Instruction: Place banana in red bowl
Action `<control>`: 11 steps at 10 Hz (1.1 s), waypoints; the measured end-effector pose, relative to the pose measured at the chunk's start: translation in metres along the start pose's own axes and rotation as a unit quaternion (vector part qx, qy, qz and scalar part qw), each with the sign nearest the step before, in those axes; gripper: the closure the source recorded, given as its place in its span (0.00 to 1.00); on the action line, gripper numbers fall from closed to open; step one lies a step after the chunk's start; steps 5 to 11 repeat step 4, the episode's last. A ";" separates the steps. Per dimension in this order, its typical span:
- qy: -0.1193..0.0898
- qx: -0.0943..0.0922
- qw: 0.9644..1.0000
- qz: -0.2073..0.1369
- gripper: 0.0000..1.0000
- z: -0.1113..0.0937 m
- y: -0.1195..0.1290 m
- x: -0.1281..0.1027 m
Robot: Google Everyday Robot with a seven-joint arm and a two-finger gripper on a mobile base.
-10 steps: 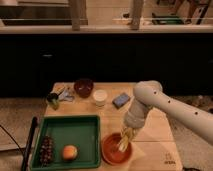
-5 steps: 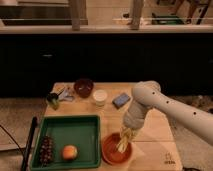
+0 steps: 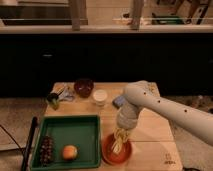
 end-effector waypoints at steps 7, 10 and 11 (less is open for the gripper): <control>-0.010 -0.011 1.000 -0.006 0.89 0.014 -0.006 0.001; -0.010 -0.011 1.000 -0.006 0.89 0.014 -0.006 0.001; -0.010 -0.011 1.000 -0.006 0.89 0.014 -0.006 0.001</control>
